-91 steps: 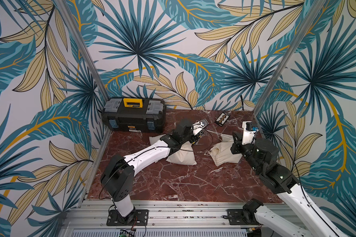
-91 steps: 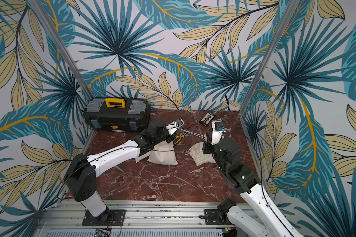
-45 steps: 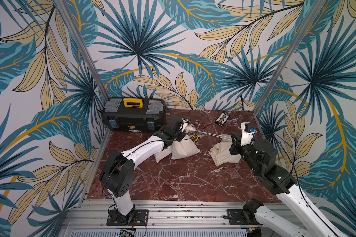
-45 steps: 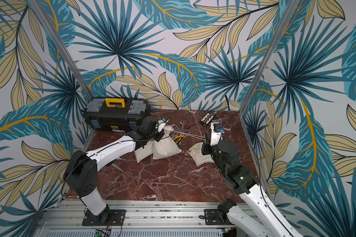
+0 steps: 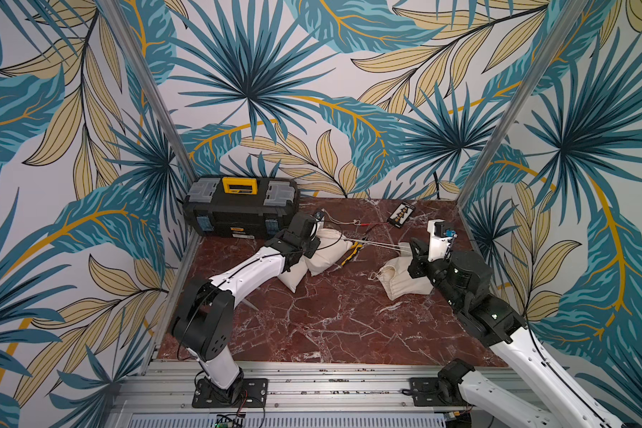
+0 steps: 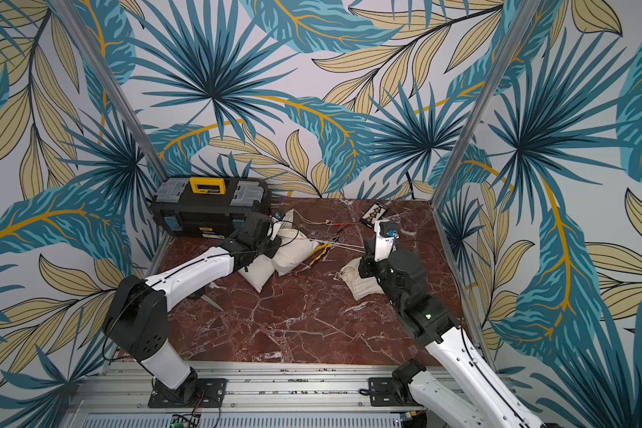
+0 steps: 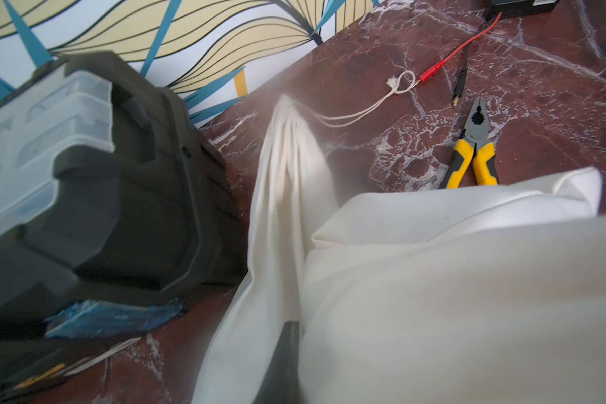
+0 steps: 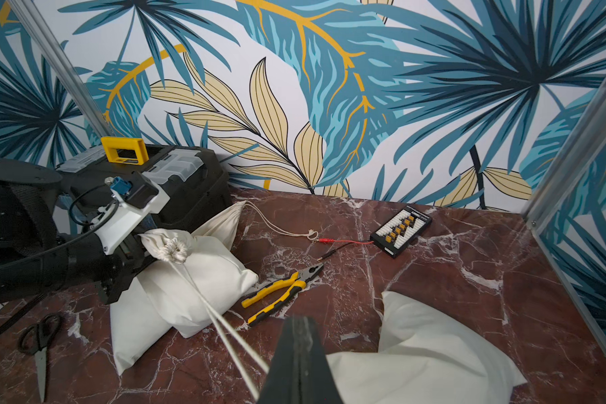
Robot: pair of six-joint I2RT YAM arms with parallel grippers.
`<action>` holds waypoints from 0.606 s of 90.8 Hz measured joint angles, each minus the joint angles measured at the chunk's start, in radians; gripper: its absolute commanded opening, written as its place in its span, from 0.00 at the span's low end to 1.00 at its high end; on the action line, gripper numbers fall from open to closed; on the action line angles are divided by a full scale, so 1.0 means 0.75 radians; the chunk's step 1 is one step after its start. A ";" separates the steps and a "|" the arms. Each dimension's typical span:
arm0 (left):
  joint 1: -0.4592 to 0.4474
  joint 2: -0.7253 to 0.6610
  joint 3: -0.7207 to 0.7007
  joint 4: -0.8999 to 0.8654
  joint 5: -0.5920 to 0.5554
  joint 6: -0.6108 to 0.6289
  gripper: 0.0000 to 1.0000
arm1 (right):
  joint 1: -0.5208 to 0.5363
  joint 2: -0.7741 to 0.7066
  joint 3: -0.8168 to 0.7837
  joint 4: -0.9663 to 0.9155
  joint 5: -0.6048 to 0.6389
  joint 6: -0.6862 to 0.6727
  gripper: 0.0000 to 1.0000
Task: Close the soil bag
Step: Place the soil bag at the center of the board.
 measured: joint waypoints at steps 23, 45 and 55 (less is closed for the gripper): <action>0.078 -0.219 -0.123 -0.087 -0.037 -0.049 0.00 | -0.015 0.166 0.016 0.133 -0.107 0.001 0.00; 0.108 -0.413 -0.127 -0.209 -0.227 -0.073 0.00 | -0.017 0.293 0.042 0.225 -0.180 0.002 0.00; 0.117 -0.500 -0.127 -0.269 -0.367 -0.083 0.00 | -0.018 0.409 0.062 0.300 -0.279 0.008 0.00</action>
